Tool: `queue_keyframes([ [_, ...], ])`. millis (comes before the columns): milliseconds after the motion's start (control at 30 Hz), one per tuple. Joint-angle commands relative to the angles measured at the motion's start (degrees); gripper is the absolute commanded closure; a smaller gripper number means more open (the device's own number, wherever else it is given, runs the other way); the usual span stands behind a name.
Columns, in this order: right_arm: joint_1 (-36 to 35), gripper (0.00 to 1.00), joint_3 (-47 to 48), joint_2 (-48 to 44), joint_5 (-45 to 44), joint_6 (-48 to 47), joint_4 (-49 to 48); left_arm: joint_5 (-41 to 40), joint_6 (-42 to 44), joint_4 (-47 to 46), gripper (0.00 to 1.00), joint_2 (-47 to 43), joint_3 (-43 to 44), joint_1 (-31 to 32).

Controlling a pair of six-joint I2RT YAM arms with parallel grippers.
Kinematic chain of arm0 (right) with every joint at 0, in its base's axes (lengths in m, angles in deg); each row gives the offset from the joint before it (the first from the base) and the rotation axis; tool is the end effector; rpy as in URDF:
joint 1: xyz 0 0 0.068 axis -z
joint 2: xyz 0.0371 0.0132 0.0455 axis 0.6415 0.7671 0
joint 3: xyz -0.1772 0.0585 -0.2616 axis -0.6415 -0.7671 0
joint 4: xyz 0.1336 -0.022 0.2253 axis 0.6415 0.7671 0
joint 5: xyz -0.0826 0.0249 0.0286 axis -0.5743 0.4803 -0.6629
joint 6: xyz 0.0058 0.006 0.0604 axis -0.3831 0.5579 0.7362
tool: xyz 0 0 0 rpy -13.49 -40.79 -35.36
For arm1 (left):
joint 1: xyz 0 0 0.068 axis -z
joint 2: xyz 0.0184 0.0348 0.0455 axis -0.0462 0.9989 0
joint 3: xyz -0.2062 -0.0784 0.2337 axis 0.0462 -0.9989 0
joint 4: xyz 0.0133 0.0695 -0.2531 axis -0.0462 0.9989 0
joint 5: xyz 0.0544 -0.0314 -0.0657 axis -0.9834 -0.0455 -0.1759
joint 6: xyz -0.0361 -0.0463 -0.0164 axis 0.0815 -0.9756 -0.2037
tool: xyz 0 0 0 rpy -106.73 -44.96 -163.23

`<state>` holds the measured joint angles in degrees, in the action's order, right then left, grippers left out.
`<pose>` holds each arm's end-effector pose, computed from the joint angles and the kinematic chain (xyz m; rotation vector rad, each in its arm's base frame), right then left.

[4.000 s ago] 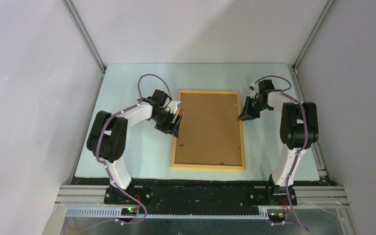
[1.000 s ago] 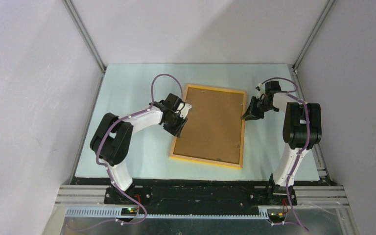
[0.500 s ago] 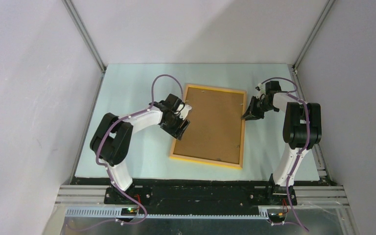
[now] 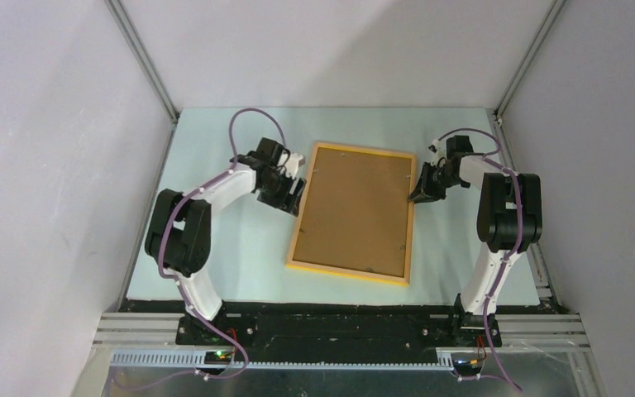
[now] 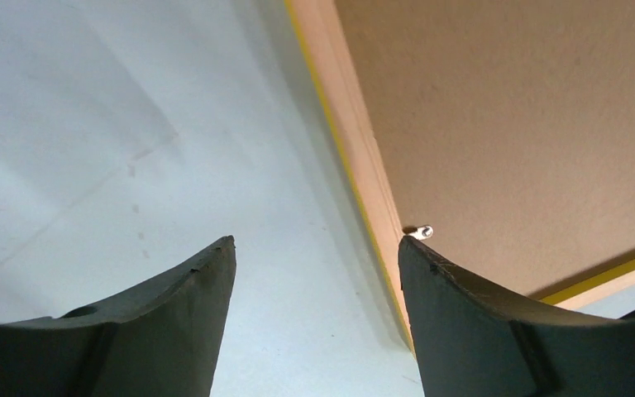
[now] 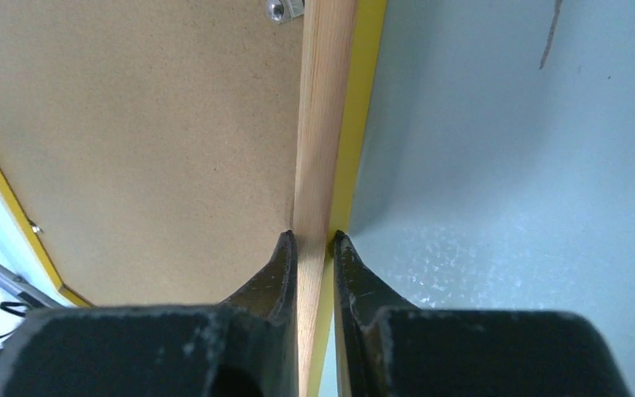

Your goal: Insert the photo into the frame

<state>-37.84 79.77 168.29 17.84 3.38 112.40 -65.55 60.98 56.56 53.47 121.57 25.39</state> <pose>0.4056 0.0071 0.1873 0.0876 2.7223 0.7071 0.3354 -0.1512 0.2319 0.7092 2.6865 -0.3852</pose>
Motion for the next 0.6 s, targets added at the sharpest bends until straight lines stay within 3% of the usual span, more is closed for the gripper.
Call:
queue_keyframes([
  [0,-1.85,1.0,1.63,0.21,-5.13,-5.21,2.86,4.86,-3.4,-0.62,0.23,0.61,3.55,-3.38],
  [133,-4.71,0.98,5.59,0.17,-9.05,-6.6,5.21,9.61,-3.97,-0.61,0.24,3.02,3.7,-3.83],
  [400,-6.76,0.74,6.4,-1.91,-12.21,-9.25,8.01,15.93,-5.09,-0.59,0.24,8.27,5.64,-3.82],
  [567,-7.1,0.74,6.5,-1.39,-12.76,-10.25,8.82,19.6,-4.95,-0.6,0.25,9.56,6.1,-3.8],
])
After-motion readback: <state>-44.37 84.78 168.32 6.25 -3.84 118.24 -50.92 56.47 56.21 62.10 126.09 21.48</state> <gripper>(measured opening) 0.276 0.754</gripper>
